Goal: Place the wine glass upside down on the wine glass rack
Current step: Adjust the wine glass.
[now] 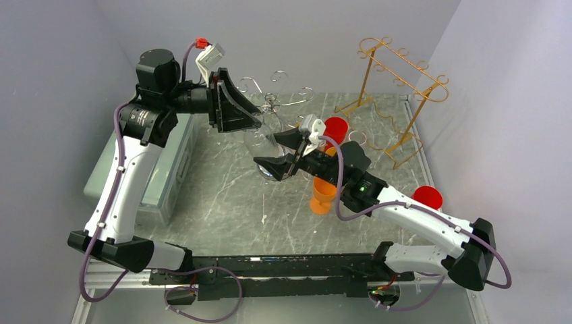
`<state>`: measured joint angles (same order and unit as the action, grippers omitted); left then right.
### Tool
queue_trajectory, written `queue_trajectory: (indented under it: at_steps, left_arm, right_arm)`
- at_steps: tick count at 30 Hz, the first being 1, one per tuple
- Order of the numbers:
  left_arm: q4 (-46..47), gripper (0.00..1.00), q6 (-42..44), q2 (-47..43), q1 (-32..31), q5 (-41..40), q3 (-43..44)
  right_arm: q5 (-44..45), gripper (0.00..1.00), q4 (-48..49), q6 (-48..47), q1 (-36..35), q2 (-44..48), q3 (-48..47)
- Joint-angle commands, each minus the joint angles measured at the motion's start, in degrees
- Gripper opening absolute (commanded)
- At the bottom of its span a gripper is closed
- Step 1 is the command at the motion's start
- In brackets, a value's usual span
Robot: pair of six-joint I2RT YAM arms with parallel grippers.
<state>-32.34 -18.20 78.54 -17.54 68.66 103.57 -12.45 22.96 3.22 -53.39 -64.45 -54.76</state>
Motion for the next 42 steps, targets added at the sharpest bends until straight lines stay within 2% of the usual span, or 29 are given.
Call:
queue_trajectory:
  at_steps: [1, 7, 8, 9, 10, 12, 16, 19, 25, 31, 38, 42]
  left_arm:
    - [0.44, 0.62, -0.12, -2.30, -1.39, 2.18, -0.48]
    - [2.80, 0.66, -0.71, -2.69, -3.48, 1.36, -2.57]
    - [2.98, 0.70, -0.72, -2.68, -3.81, 1.05, -2.54]
    - [3.04, 0.80, -0.75, -2.56, -3.97, 0.42, -1.99]
    - [3.05, 0.96, -0.79, -2.50, -4.07, -0.23, -0.76]
    - [0.87, 0.99, 1.02, -2.31, -3.99, -2.50, 2.90]
    - [-1.64, 0.99, 4.87, -4.28, -3.99, -5.46, 4.25]
    - [-1.24, 0.99, 7.80, -7.38, -4.04, -6.10, -0.89]
    - [4.50, 0.99, 7.73, -10.55, -4.06, -8.21, -8.15]
    - [11.50, 0.81, 4.35, -10.08, -4.04, -7.95, -10.58]
    - [17.39, 0.76, 1.47, -9.48, -3.99, -11.10, -13.16]
    - [19.17, 0.65, 0.48, -9.20, -4.03, -12.17, -13.83]
  right_arm:
    - [3.90, 0.00, 8.55, 0.97, 0.30, 0.14, -3.89]
    - [4.60, 0.00, 10.39, 2.06, 0.26, -0.93, -3.30]
    - [5.06, 0.00, 11.15, 2.23, 0.29, -1.08, -2.80]
    - [5.75, 0.00, 12.35, 2.50, 0.26, -1.03, -2.07]
    - [6.82, 0.00, 13.36, 2.57, 0.29, -0.88, -1.16]
    - [8.96, 0.00, 15.02, 2.36, 0.30, 0.22, 0.94]
    - [10.40, 0.00, 17.39, 2.85, 0.30, 2.24, 3.77]
    - [9.97, 0.00, 18.64, 4.00, 0.30, 2.65, 3.91]
    - [8.04, 0.00, 20.42, 7.04, 0.30, 1.57, 3.09]
    - [7.24, 0.00, 23.27, 9.48, 0.30, 0.40, 3.48]
    - [4.42, 0.00, 26.61, 13.08, 0.21, -2.77, 2.83]
    - [3.70, 0.00, 30.10, 15.75, 0.17, -4.29, 2.80]
